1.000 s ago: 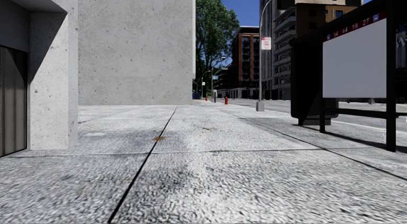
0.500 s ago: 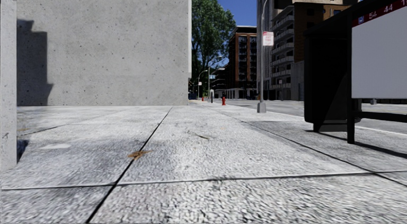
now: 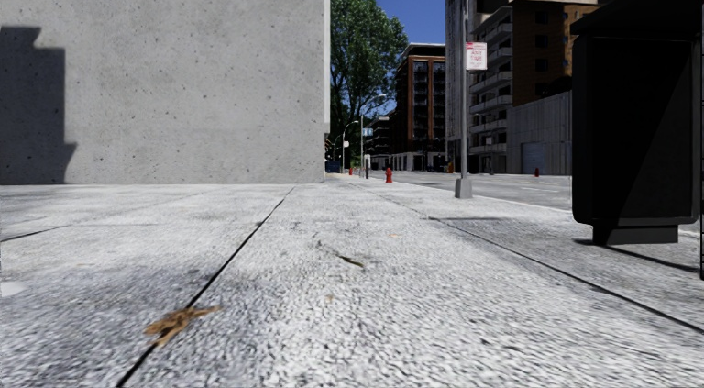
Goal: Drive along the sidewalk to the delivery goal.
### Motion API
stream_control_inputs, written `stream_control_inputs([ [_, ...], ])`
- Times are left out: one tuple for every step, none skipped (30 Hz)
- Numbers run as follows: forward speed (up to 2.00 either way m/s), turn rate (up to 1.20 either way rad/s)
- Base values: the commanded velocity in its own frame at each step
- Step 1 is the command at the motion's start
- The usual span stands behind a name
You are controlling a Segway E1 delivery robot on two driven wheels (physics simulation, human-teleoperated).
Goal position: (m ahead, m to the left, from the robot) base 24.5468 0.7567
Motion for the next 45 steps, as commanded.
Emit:
stream_control_inputs([
  [2.0,0.0],
  [2.0,0.0],
  [2.0,0.0],
  [2.0,0.0],
  [2.0,0.0],
  [2.0,0.0],
  [2.0,0.0],
  [2.0,0.0],
  [2.0,0.0],
  [2.0,0.0],
  [2.0,0.0],
  [2.0,0.0],
  [2.0,0.0],
  [2.0,0.0],
  [2.0,0.0],
  [2.0,0.0],
  [2.0,0.0],
  [2.0,0.0],
  [2.0,0.0],
  [2.0,0.0],
  [2.0,0.0],
  [2.0,0.0],
  [2.0,0.0],
  [2.0,0.0],
  [2.0,0.0],
  [2.0,0.0],
  [2.0,0.0],
  [2.0,0.0],
  [2.0,0.0],
  [2.0,0.0],
  [2.0,0.0],
  [2.0,0.0],
  [2.0,0.0],
  [2.0,0.0],
  [2.0,0.0],
  [2.0,0.0],
  [2.0,0.0],
  [2.0,0.0],
  [2.0,0.0],
  [2.0,0.0],
  [2.0,0.0],
  [2.0,0.0],
  [2.0,0.0],
  [2.0,0.0],
  [2.0,0.0],
])
